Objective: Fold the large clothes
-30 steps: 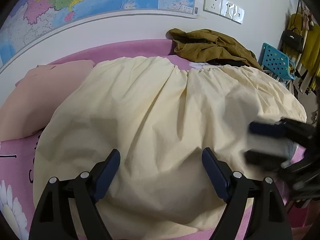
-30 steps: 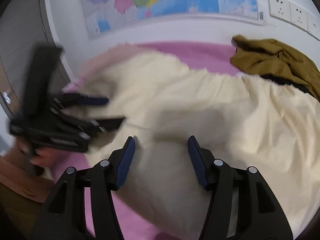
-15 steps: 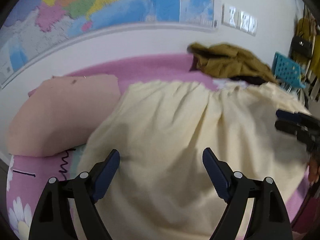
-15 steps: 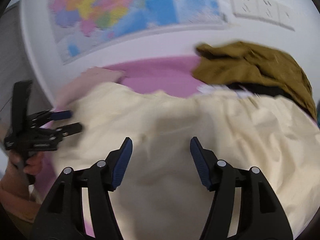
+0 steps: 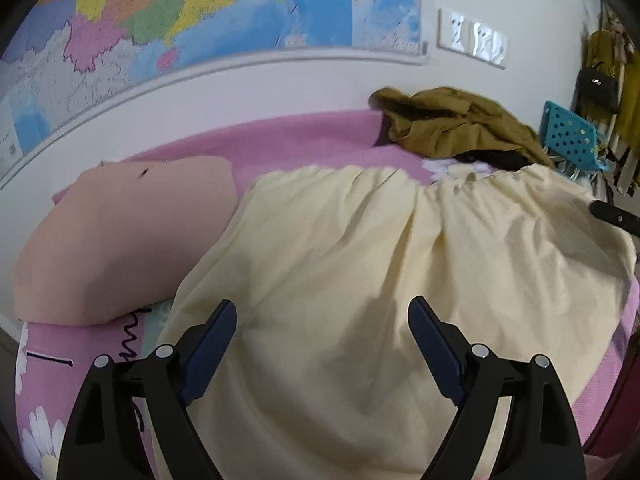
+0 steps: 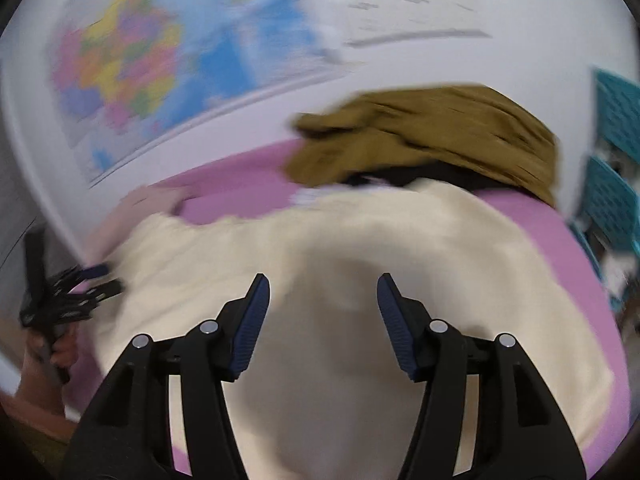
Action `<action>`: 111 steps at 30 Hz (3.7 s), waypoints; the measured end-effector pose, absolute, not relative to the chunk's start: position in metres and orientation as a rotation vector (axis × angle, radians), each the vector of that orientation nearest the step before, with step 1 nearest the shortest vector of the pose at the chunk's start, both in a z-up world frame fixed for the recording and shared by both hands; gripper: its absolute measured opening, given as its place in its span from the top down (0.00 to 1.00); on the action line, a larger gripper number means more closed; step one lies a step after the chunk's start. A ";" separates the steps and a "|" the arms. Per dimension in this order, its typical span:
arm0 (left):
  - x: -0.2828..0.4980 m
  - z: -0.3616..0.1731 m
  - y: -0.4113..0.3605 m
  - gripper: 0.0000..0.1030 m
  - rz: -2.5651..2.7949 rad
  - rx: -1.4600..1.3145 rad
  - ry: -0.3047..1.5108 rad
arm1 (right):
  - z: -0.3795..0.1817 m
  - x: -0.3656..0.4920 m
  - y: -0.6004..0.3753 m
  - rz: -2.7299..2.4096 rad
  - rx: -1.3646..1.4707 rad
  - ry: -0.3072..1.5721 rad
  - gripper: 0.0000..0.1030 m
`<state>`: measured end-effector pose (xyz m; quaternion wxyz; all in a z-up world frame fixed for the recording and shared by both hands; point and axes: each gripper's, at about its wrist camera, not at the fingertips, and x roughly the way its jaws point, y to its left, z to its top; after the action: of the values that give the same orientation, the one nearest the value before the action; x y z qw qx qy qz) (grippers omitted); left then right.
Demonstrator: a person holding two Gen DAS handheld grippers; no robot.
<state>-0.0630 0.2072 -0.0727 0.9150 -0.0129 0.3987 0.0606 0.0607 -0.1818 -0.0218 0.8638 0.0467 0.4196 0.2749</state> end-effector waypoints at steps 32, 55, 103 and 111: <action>-0.086 -0.059 0.175 0.18 0.144 -0.026 0.781 | -0.030 0.024 -0.187 0.623 0.054 0.850 0.44; -0.085 -0.087 0.182 0.17 0.113 -0.088 0.852 | -0.062 0.017 -0.291 0.416 0.231 0.924 0.64; -0.140 -0.093 0.237 0.24 0.214 -0.141 0.880 | -0.054 -0.009 -0.156 0.732 -0.010 0.896 0.58; -0.144 -0.086 0.232 0.24 0.235 -0.128 0.865 | -0.009 -0.028 -0.133 0.804 -0.081 0.782 0.48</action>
<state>-0.1438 0.2320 -0.0858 0.8993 -0.0617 0.4179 0.1136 -0.0284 -0.1332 -0.0088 0.8460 -0.0384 0.3708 0.3811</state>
